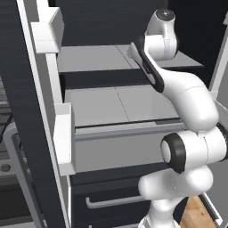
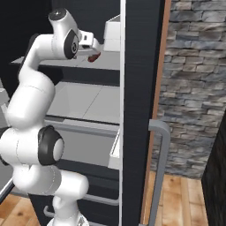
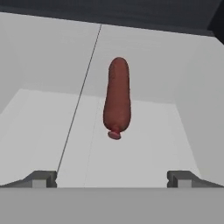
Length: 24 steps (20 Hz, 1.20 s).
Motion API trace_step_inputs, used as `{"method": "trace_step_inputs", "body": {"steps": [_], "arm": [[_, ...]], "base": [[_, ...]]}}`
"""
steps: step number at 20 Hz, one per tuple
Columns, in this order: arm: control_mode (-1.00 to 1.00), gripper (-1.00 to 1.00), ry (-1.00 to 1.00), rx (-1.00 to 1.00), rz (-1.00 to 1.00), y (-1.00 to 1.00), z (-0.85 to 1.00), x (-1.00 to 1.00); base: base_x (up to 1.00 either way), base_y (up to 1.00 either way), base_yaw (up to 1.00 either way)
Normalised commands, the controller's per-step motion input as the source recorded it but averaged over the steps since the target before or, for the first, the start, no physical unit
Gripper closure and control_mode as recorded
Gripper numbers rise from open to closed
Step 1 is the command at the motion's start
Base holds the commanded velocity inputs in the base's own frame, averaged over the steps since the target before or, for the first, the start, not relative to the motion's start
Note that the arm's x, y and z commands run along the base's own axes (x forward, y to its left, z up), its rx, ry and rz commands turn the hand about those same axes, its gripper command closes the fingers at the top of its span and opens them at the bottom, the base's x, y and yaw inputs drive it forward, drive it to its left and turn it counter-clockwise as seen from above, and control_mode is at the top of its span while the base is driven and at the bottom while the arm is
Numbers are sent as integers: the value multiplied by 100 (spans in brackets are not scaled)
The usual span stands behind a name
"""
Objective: Retrieve the sausage and cheese from the fridge and place them on the cutting board on the counter.
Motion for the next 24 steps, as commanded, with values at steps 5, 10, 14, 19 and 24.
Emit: {"method": "trace_step_inputs", "body": {"steps": [5, 10, 14, 19, 24], "arm": [[-100, -100, -1, 0, 4, 0, 0, 53], [-100, -100, -2, 1, 6, -2, -1, 45], [-100, -100, 0, 0, 1, -1, -5, 36], [-100, -100, 0, 0, 0, -4, -11, 25], [-100, -100, 0, 4, 0, -1, -19, 20]], "base": [[0, 0, 0], [0, 0, 0], [0, 0, 0], [0, 0, 0], [0, 0, 0]]}}
